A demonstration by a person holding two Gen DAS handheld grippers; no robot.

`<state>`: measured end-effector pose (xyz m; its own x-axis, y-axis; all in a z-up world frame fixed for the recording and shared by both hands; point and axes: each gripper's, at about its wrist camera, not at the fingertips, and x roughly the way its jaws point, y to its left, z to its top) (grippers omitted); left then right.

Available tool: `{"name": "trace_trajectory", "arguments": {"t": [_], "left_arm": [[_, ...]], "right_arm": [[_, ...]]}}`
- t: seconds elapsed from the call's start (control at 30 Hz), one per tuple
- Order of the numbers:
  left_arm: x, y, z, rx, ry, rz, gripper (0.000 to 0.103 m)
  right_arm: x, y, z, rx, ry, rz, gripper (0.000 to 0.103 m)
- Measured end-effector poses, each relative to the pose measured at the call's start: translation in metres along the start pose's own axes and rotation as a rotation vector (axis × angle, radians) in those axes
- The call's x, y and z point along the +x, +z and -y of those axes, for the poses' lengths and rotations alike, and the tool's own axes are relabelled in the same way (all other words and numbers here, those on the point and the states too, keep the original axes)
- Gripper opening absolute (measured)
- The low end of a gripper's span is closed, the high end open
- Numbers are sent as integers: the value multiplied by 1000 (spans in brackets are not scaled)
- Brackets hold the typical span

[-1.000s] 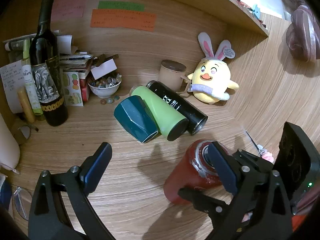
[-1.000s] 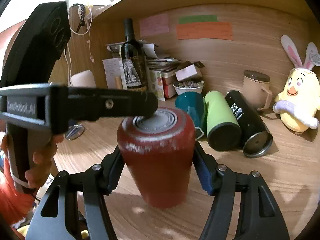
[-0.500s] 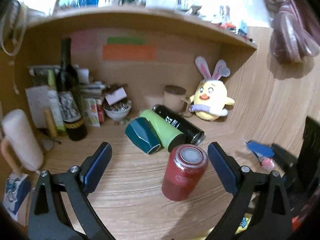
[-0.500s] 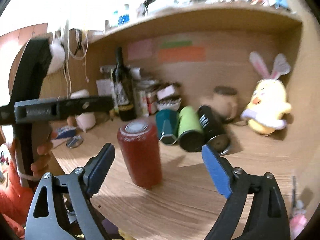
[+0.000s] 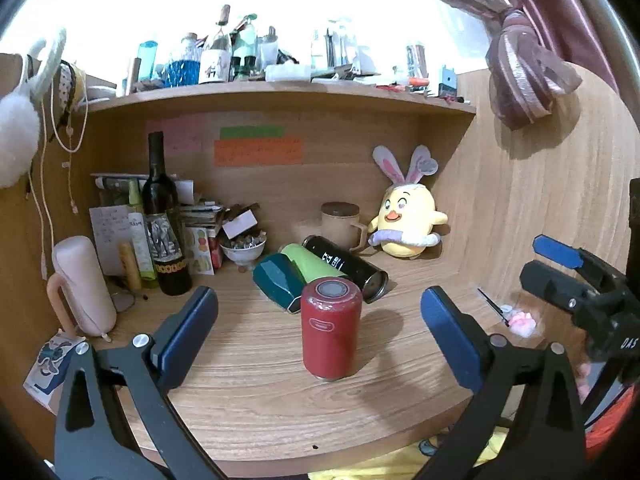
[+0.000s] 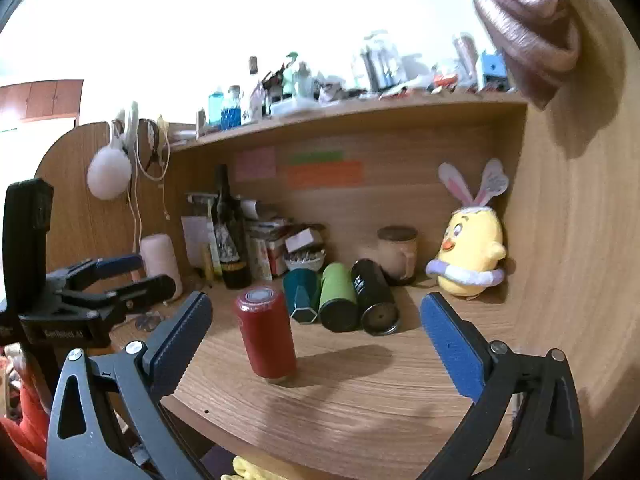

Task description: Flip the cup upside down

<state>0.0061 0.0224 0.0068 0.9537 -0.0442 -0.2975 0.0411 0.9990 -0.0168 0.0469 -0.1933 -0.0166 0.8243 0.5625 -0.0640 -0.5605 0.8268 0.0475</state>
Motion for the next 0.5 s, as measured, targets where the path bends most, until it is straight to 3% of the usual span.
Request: {"name": "trace_trajectory", "arguments": {"t": [0.5], "left_arm": [[-14,0,3,-12,-26,26,103]], "right_arm": [[-14,2,-5,-12,-20,26,103]]}}
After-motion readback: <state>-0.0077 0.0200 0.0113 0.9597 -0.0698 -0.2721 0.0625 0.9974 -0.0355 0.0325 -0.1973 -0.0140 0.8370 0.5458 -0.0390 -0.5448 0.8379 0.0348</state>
